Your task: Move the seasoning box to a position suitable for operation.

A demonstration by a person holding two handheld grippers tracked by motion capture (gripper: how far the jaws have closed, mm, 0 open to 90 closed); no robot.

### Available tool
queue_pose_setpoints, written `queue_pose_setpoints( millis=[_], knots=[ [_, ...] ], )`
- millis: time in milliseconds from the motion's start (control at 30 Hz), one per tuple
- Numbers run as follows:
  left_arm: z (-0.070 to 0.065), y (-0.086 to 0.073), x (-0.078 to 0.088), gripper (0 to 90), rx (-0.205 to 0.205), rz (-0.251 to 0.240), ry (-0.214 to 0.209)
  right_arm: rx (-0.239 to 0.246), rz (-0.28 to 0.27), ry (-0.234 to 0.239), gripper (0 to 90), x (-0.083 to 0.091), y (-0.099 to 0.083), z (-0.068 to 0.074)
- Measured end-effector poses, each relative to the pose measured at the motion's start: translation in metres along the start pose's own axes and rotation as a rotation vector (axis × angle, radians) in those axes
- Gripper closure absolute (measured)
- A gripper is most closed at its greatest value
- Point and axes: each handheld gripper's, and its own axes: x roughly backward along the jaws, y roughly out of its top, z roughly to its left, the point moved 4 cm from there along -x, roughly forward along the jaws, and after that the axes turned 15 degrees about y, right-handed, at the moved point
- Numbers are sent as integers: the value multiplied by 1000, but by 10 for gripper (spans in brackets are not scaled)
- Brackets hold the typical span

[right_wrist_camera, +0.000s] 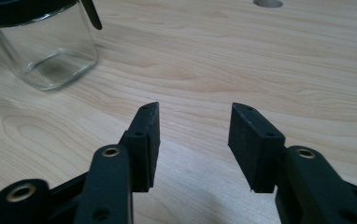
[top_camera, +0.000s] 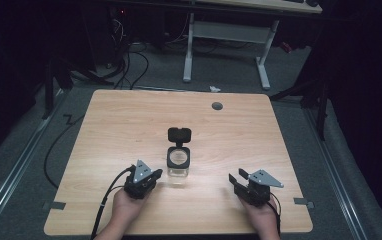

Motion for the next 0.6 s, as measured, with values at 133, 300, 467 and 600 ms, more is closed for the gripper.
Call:
queue_pose_setpoints(
  millis=[133, 300, 467, 600],
  knots=[
    [2, -3, -4, 900, -3, 10, 0, 3, 21, -2, 587, -6, 1, 4],
    [-2, -3, -8, 900, -5, 19, -12, 17, 51, 16, 629, -17, 4, 11],
    [-8, -5, -8, 900, -6, 28, -40, 25, 44, 23, 637, -24, 15, 18],
    [-12, -7, -8, 900, -5, 35, -55, 21, 37, 33, 637, -27, 22, 21]
  ],
)
